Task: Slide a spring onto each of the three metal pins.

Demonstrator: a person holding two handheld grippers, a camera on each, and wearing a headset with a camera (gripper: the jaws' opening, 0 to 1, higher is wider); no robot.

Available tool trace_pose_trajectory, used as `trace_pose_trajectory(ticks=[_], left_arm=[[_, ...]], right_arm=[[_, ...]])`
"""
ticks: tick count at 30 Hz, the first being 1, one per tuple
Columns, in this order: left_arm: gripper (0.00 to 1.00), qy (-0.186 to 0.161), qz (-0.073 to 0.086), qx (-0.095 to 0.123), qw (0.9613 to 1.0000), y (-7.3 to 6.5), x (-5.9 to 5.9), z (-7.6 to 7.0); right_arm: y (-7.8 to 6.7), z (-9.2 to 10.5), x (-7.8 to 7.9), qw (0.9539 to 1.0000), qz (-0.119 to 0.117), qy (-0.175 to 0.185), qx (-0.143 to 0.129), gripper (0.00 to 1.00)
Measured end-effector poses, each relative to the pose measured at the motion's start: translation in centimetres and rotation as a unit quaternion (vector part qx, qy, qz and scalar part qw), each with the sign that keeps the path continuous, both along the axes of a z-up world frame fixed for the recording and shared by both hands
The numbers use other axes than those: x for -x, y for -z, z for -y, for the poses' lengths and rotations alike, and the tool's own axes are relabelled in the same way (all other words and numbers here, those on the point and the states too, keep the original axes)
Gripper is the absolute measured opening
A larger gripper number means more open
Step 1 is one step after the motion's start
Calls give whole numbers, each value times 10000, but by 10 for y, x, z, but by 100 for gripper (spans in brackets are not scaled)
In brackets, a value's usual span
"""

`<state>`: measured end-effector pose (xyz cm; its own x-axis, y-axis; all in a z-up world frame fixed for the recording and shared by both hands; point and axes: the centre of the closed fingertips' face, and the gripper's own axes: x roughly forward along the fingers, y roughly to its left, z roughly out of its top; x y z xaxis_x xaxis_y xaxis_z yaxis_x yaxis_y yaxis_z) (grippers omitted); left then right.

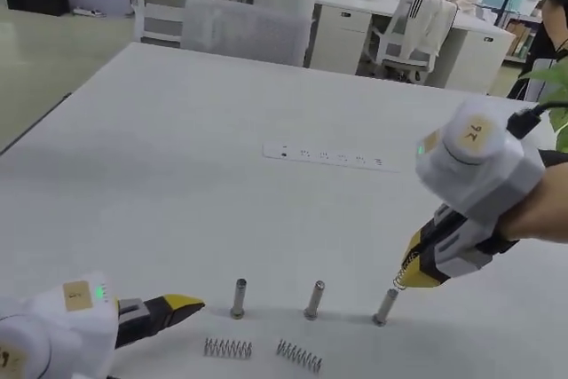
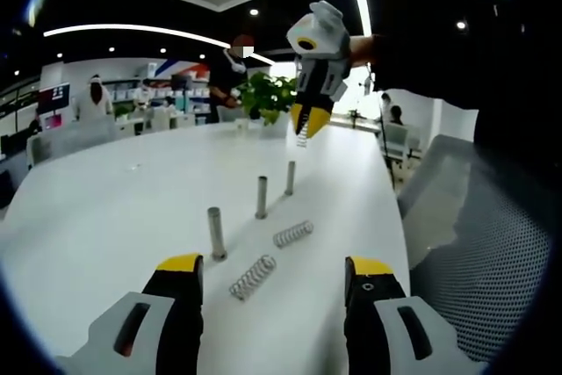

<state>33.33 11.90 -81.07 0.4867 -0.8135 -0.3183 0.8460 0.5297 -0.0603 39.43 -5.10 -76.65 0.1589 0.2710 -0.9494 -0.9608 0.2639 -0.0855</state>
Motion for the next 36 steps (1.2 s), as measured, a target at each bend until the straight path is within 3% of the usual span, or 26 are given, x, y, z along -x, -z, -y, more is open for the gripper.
trace_pose_trajectory(ticks=[17,36], left_arm=[[59,-85,-8,-34,10000,3,-2,-2],[57,-84,-33,-51,9999,5,-2,-2]], right_arm=[[23,10,-13,9996,-151,35,241,8],[39,9,-14,9991,-333,71,241,8]])
